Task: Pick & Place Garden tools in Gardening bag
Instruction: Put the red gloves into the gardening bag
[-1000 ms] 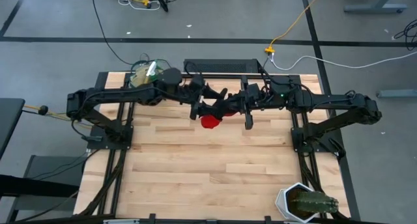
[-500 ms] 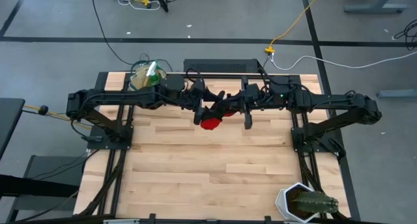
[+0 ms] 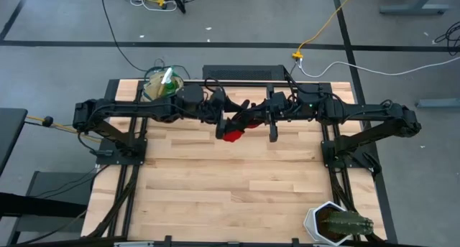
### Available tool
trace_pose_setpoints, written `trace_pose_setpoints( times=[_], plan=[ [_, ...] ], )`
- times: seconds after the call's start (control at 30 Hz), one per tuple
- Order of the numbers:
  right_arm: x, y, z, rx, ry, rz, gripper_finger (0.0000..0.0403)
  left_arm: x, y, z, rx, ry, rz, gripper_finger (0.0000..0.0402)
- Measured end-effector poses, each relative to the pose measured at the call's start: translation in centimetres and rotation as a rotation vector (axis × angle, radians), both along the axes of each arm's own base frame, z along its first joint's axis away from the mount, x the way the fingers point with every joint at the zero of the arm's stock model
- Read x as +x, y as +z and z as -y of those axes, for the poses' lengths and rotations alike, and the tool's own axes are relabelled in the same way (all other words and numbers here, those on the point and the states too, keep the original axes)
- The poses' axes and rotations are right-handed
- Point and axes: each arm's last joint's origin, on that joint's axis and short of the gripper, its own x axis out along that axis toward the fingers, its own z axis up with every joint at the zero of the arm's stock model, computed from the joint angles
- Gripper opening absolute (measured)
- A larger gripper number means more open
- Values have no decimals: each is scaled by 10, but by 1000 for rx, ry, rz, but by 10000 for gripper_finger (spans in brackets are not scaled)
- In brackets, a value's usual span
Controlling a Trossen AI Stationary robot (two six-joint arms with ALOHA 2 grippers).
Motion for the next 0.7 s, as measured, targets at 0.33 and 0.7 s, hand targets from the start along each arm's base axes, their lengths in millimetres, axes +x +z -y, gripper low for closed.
trace_pose_setpoints(
  times=[0.33,0.7],
  plan=[
    [0,0,0,0,0,0,2,0,0,0,-1,2,1,301],
    [0,0,0,0,0,0,2,0,0,0,1,2,1,205]
  ],
)
